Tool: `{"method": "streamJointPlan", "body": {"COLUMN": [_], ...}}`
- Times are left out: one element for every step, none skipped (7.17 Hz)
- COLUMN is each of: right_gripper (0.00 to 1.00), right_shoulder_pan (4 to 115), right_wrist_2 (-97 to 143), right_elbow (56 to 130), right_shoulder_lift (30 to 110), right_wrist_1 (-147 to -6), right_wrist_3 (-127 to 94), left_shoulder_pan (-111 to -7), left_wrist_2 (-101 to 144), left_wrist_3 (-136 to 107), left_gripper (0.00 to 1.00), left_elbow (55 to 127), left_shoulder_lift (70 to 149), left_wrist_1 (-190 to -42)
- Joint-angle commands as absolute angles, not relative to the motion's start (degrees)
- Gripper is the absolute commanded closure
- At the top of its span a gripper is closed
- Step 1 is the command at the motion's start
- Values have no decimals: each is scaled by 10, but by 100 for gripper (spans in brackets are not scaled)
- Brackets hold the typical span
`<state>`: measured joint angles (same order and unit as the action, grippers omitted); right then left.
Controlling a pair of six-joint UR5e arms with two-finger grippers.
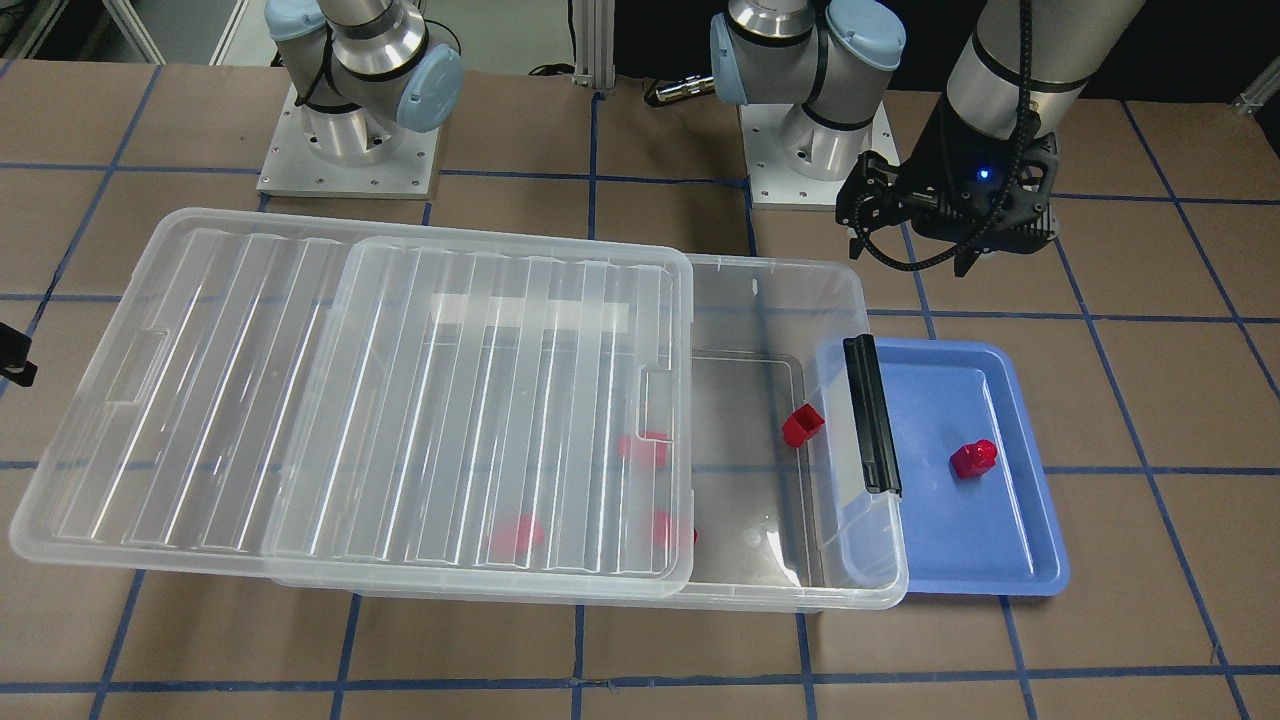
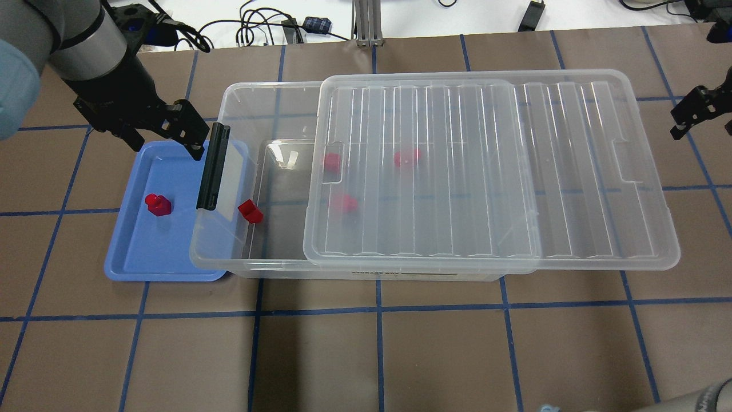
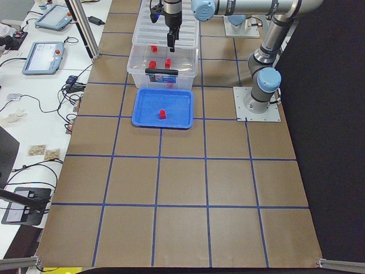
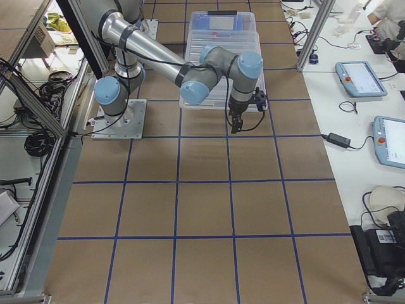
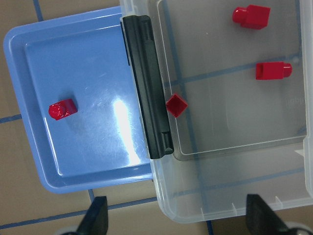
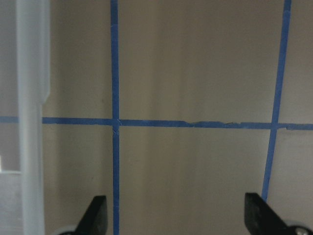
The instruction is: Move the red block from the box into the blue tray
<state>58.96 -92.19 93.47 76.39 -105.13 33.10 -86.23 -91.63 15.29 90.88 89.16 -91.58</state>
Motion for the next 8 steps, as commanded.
{"method": "streamJointPlan", "body": {"right_gripper": [0,0,0,0,0,0,0,0], "right_shoulder_pan": [584,585,587,590,591,596,604,615], "right_wrist_2": [-917,-917,-916,-911,-900,-899,-899,-898], "right_elbow": [984,982,983,983,984,984,984,984], "right_shoulder_lift": [773,774,774,775,776,775,777,780], "right_wrist_1": [-1100,-1100,-1100,-1100,-1099,-1099,-1097,-1098], "right_wrist_3": [331,329,328,328,325,325,313,301], "left_shoulder_pan": [-862,-862,-862,-862,-862,-862,-862,-862], "left_wrist_2": [-916,-917,-918,-917,-917,-918,-919,-919], "left_wrist_3": [153,153,153,153,153,153,153,153], "left_gripper": [0,0,0,0,0,0,0,0], "left_elbow": [909,909,909,909,909,909,909,909], "left_shoulder_lift": [895,895,894,894,894,894,895,895], "left_wrist_1": [-915,-915,-916,-915,-915,-915,-914,-914]}}
